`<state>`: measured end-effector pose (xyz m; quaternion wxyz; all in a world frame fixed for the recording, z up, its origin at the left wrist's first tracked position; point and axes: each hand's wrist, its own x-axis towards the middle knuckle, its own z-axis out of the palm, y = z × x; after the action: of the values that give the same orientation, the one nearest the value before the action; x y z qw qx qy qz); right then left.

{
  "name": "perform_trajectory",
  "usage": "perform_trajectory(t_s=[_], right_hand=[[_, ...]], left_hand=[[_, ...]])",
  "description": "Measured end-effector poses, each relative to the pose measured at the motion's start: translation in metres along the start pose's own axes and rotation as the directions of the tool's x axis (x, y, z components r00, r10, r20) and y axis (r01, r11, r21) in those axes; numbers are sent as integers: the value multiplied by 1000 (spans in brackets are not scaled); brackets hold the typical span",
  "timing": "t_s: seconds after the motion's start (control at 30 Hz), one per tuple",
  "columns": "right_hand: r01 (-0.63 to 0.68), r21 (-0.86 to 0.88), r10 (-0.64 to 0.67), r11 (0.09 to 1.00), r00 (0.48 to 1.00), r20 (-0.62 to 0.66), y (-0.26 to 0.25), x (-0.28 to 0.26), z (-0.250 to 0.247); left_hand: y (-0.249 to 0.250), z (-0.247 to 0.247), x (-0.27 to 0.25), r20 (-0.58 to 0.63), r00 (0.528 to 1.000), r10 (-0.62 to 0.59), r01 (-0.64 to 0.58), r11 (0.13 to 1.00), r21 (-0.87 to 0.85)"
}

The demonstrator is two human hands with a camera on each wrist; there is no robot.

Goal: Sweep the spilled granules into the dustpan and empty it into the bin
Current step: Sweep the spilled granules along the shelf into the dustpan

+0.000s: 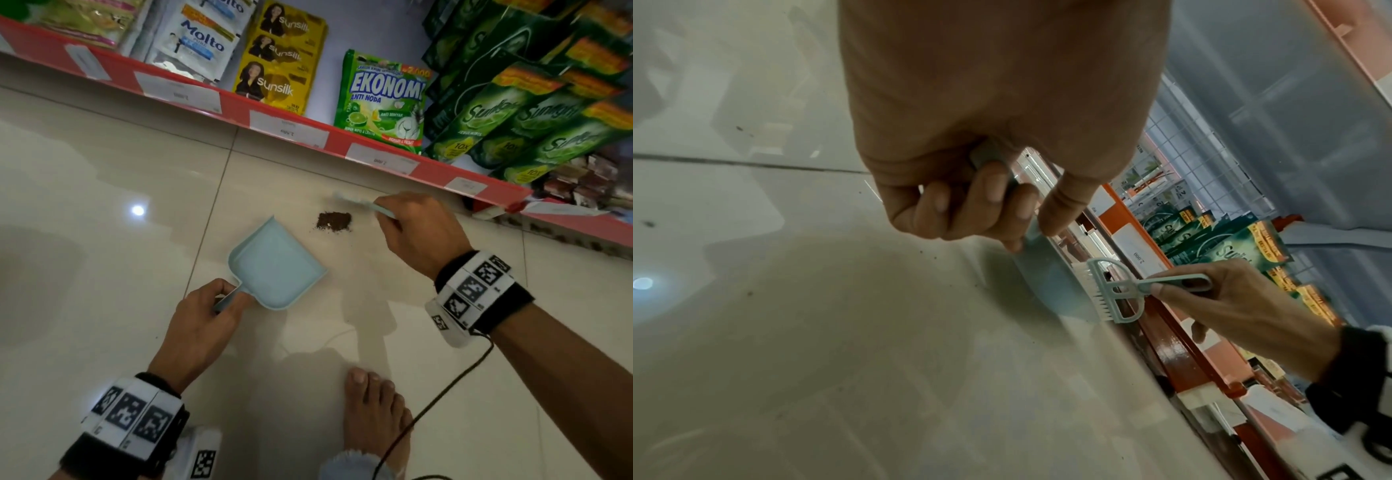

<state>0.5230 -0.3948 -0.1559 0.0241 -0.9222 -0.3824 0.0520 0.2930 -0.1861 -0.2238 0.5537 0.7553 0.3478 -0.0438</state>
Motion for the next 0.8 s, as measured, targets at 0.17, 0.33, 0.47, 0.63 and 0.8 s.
perform_trajectory(t_s=[0.17,0.33,0.47,0.63,0.8], right_hand=[[-149,37,150,988,989,-14,-7,8,16],[-35,108,36,994,999,-15,-33,-9,28],[-109,30,113,994,975,-191,-24,-9,15],[-224,-104,197,969,956,-217,-1,3,10],[-186,-6,185,982,979,-85,-13,4,22]], left_hand=[[-1,1,3,13,1000,13,-13,1000,11],[-1,4,4,27,1000,-9,8,999,31],[5,13,10,55,998,-20,16,997,77],[21,27,16,63,998,-2,-7,990,142],[37,37,24,106,994,16,-39,976,213]])
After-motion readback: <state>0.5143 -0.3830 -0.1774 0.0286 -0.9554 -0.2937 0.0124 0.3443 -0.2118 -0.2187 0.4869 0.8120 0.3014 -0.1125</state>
